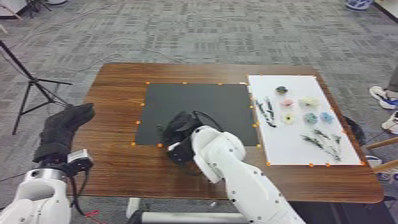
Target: Arrange flowers
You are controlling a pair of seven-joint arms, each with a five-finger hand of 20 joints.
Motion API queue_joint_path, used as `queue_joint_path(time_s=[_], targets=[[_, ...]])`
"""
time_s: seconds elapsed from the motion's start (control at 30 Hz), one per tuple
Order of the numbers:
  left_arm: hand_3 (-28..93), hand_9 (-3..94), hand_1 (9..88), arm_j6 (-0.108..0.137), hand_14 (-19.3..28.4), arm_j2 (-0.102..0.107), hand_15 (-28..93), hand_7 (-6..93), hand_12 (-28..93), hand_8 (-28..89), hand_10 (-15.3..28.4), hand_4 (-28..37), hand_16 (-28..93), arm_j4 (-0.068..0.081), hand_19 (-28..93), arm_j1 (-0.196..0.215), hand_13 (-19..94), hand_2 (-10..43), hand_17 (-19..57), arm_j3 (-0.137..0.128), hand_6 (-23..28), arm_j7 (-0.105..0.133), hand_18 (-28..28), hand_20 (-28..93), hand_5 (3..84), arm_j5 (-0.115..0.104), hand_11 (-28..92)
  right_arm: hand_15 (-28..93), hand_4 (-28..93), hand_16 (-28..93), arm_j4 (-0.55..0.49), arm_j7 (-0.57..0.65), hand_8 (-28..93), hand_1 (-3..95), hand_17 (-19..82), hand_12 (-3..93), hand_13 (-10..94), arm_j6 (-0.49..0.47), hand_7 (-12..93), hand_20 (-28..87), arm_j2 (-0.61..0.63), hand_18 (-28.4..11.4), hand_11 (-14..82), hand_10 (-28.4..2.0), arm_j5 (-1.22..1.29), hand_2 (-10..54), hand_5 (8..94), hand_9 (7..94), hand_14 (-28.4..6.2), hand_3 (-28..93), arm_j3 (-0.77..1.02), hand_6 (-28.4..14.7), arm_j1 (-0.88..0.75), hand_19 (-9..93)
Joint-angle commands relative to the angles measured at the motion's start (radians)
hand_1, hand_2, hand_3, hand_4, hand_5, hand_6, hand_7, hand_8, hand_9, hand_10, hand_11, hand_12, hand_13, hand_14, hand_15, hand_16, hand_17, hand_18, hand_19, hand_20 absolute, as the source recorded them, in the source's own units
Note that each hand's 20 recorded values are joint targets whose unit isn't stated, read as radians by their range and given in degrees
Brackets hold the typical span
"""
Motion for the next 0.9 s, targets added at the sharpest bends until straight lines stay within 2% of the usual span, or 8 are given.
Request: queue_joint_path(time_s=[0.03,0.3,0.37,0.4,0.47,0.63,0.73,0.9], targets=[[68,47.5,20.6,-0.012,16.7,0.001,20,15.8,13,-7,14.0,-28.3,0,-0.007,6,0.004,36,16.6,4.6,0.005,4.0,-0.016,8.3,14,51.4,0.005,21,57,-13,18,-0.017,0.0,9,56.8,75,10.5,94,0.005,20,37,-0.031,-7.6,10.8,-13.5,0.07,-7.9,73.8,86.4,-1.5,57,0.03,-6.3,0.006,82],[69,47.5,20.9,-0.024,16.8,0.0,20,15.8,13,-7,14.2,-28.3,0,-0.009,6,0.007,35,14.8,4.5,0.004,4.0,-0.02,8.4,14,51.2,0.006,21,56,-11,18,-0.044,-0.004,9,50.3,75,9.4,94,-0.003,16,37,-0.035,-7.6,12.0,-14.9,0.143,-9.2,71.9,83.7,-1.4,59,0.065,-5.5,0.012,83],[69,47.3,20.9,-0.034,16.9,-0.002,20,15.8,13,-7,14.0,-28.3,0,-0.008,6,0.008,35,14.6,4.4,-0.001,4.0,-0.023,8.5,14,51.2,0.012,21,56,-12,18,-0.055,-0.011,5,46.8,75,9.5,94,-0.018,15,37,-0.027,-7.6,11.9,-15.4,0.158,-9.4,69.9,83.1,-1.3,62,0.079,-5.0,0.007,83],[69,47.3,20.8,-0.038,16.9,-0.002,20,15.8,13,-7,14.0,-28.3,0,-0.007,6,0.009,35,14.5,4.4,-0.005,4.1,-0.022,8.5,13,51.2,0.011,21,56,-12,19,-0.065,-0.017,-3,44.1,74,9.6,94,-0.023,15,36,-0.015,-7.6,11.8,-15.6,0.164,-9.3,68.7,82.9,-1.4,64,0.083,-4.6,0.005,83],[69,47.3,20.9,-0.039,16.9,-0.005,20,15.8,13,-7,14.0,-28.3,0,-0.009,6,0.015,35,14.4,4.4,-0.015,4.0,-0.02,8.5,14,51.2,0.013,21,55,-12,19,-0.093,-0.034,-7,39.1,74,9.6,94,-0.031,15,36,0.016,-7.9,11.6,-16.1,0.169,-6.9,67.7,82.2,-1.7,64,0.091,-4.4,-0.009,84],[68,47.4,21.1,-0.026,16.9,-0.012,20,15.8,13,-6,14.0,-28.3,0,-0.019,6,0.042,35,13.5,4.3,-0.04,4.1,-0.012,8.6,13,51.2,0.006,21,53,-11,20,-0.16,-0.054,-7,26.4,72,10.1,94,-0.069,17,34,0.105,-9.4,10.5,-17.1,0.171,4.2,74.1,80.1,-3.3,60,0.095,-4.4,-0.05,86],[68,47.5,21.2,-0.025,16.9,-0.015,20,15.7,13,-6,14.1,-28.3,0,-0.023,6,0.047,36,13.3,4.2,-0.047,4.1,-0.014,8.6,13,51.1,0.007,22,52,-10,21,-0.184,-0.055,-7,23.6,71,10.2,94,-0.085,16,33,0.139,-9.8,10.0,-17.7,0.172,5.8,73.9,79.1,-3.9,59,0.093,-5.1,-0.078,87],[68,47.6,21.3,-0.031,17.0,-0.019,20,15.7,13,-6,14.0,-28.3,0,-0.022,6,0.044,36,13.2,4.2,-0.044,4.1,-0.01,8.6,13,51.2,0.007,21,52,-10,21,-0.208,-0.054,-7,22.3,71,10.0,94,-0.13,15,31,0.177,-10.2,9.9,-18.0,0.166,7.0,73.9,79.0,-4.2,57,0.101,-5.5,-0.126,88]])
